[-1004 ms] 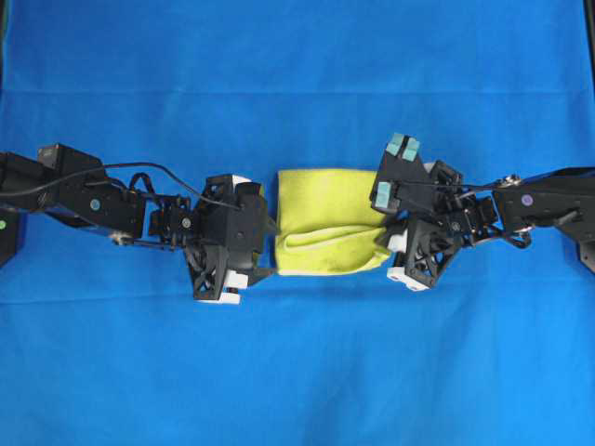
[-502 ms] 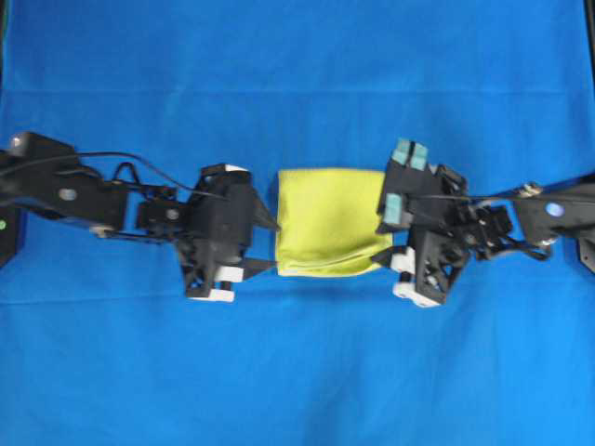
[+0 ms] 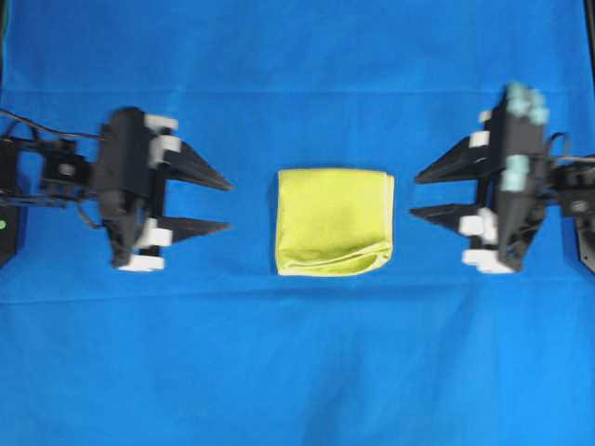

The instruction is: Fold the yellow towel.

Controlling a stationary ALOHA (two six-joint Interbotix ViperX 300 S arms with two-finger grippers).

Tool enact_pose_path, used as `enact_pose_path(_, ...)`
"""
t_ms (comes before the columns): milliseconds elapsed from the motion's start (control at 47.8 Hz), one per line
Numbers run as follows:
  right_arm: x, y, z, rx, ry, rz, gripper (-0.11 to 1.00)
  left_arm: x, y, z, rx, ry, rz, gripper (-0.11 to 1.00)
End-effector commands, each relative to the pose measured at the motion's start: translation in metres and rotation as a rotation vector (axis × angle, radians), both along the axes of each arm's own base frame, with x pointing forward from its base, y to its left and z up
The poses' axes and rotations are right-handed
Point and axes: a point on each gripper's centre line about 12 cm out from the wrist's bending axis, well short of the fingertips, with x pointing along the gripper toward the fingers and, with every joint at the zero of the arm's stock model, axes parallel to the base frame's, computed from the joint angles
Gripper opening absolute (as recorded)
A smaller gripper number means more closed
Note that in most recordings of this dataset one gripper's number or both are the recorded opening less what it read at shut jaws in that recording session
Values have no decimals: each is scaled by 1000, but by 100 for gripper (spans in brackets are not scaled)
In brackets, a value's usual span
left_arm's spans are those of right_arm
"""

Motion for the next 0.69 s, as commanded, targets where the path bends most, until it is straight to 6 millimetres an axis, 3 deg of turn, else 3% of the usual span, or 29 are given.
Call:
enact_pose_path(0,-17,-4,18,-16,-83,6,54,-17,2,17,2,-77,7,55)
enact_pose_path(251,-69,-17,22,-38,-211,-22,54,-71,4,26,2,-187,13,55)
enact_pose_path(460,-102,-25,-3,-45,-265,-45,54,-110,9,9,12,-236,33,55)
enact_pose_path(669,-113,-25,-32,-34,-290,-24,54,-136,13,-12,13,-259,63,55)
